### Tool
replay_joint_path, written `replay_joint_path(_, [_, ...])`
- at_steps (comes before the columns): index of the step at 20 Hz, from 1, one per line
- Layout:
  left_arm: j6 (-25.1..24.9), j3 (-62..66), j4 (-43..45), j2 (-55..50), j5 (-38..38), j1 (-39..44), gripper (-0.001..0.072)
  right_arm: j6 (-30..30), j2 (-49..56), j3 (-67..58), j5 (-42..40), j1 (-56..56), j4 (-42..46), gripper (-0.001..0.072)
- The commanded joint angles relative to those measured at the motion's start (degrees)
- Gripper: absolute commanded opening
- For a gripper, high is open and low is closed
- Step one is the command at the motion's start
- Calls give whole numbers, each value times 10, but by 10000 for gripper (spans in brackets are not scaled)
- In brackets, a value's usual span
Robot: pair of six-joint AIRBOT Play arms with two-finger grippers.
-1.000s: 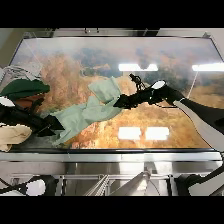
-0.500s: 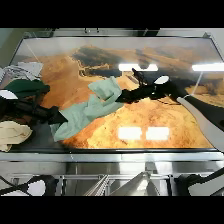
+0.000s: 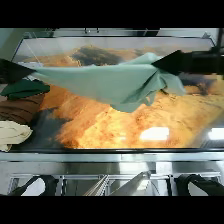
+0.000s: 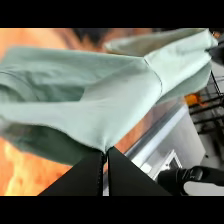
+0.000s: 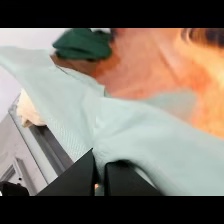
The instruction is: Fold the shirts.
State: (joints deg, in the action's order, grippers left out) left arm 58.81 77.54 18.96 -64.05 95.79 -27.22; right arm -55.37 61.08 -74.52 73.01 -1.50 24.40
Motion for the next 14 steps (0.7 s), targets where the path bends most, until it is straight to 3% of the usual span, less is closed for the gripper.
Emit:
replay_joint_path(1, [-9,61,-79,62,8,-37,26,1,-131,0,-16,-12,21,23])
replay_joint_path(5, [-6,72,-20,34,0,2,26,-43,-101,21,-31,-11,92,24])
replay_joint_path(11, [28,72,192,-170,-1,181,25,-34,72,189,-63,-10,88,23])
replay_joint_path(14, [30,73,236,-266,-41,228,41,-27,162,221,-94,-5,82,47])
